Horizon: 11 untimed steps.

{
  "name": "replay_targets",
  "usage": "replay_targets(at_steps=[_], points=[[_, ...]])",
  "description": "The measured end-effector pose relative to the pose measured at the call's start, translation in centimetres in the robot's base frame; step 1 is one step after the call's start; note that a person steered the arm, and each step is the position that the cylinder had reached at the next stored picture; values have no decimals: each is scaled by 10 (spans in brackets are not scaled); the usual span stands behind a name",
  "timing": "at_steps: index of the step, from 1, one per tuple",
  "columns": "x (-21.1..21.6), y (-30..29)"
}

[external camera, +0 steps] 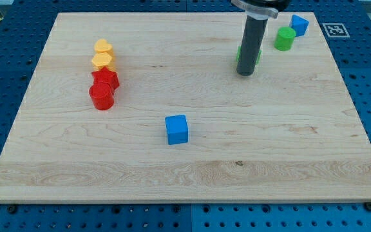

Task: Move the green star diagonally to the green circle

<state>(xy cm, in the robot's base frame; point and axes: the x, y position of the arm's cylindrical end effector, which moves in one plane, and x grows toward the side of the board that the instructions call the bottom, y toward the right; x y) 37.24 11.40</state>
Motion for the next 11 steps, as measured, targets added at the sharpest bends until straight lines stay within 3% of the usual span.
replay_targets(at_steps=[3, 9, 11], points=[[-11, -35], [-24, 4], [51, 5]])
